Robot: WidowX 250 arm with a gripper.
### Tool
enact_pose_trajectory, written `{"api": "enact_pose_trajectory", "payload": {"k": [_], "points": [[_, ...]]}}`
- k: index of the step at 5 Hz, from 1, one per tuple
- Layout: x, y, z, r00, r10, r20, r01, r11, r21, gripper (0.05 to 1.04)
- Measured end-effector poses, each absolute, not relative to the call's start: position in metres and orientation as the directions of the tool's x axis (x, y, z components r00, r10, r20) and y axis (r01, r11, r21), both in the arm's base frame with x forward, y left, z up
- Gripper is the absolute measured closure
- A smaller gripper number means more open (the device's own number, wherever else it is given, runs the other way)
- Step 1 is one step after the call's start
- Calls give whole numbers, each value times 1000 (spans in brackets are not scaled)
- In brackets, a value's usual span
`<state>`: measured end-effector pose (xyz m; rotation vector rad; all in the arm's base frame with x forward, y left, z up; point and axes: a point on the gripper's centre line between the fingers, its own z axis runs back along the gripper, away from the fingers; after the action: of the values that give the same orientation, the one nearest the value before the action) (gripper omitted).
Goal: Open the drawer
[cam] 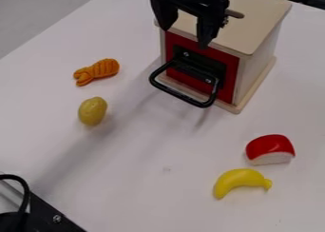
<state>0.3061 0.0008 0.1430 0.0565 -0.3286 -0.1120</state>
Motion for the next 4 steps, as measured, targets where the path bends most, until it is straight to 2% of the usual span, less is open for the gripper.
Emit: {"api": "enact_pose_trajectory", "payload": {"k": [1,3,4], "points": [[304,0,137,948,-117,296,101,992,69,84],[288,11,132,914,-339,222,324,941,100,84],[280,20,132,865,-471,175,449,881,150,84]]}}
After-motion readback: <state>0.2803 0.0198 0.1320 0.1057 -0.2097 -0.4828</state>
